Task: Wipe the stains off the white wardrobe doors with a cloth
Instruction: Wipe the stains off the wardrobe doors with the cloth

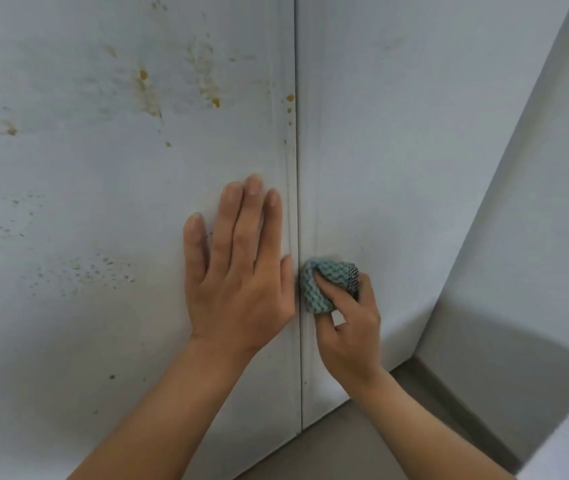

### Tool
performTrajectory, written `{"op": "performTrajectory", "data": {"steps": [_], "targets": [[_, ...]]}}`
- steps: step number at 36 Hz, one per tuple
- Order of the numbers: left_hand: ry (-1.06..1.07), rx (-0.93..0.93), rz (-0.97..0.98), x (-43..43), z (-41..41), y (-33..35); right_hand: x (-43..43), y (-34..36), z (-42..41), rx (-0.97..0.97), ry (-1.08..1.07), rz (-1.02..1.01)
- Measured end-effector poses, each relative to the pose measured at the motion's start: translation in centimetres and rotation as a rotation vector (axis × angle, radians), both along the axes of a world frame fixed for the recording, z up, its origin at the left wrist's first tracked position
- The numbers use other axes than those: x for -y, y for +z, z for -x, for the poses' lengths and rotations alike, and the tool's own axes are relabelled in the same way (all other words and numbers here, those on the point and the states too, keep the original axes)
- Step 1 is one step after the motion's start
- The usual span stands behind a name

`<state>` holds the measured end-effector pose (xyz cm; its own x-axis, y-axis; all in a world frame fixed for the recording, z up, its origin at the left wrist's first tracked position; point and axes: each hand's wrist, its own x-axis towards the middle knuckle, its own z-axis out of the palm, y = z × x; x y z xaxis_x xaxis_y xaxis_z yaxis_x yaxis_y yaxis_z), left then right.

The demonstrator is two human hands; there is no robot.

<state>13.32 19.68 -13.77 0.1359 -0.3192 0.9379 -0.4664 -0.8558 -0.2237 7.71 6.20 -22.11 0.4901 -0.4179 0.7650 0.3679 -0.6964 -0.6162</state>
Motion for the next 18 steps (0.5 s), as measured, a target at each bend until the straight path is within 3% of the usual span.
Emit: {"op": "performTrajectory", "data": {"steps": [4, 8, 15, 18], "targets": [[-0.033, -0.016, 0.033, -0.1, 0.2, -0.1, -0.3, 2.4, -0.6, 0.124, -0.079, -0.179], [-0.046, -0.035, 0.045, 0.2, 0.3, -0.2, -0.7, 4.5, -2.1, 0.230, -0.057, -0.223], [-0.062, 0.036, 0.000, 0.0, -0.7, -1.2, -3.4, -4.7, -2.7, 0.270, -0.084, -0.260], [-0.088, 0.050, 0.001, 0.0, -0.2, -1.6, -2.9, -5.4, -1.7, 0.255, -0.015, -0.297]]}}
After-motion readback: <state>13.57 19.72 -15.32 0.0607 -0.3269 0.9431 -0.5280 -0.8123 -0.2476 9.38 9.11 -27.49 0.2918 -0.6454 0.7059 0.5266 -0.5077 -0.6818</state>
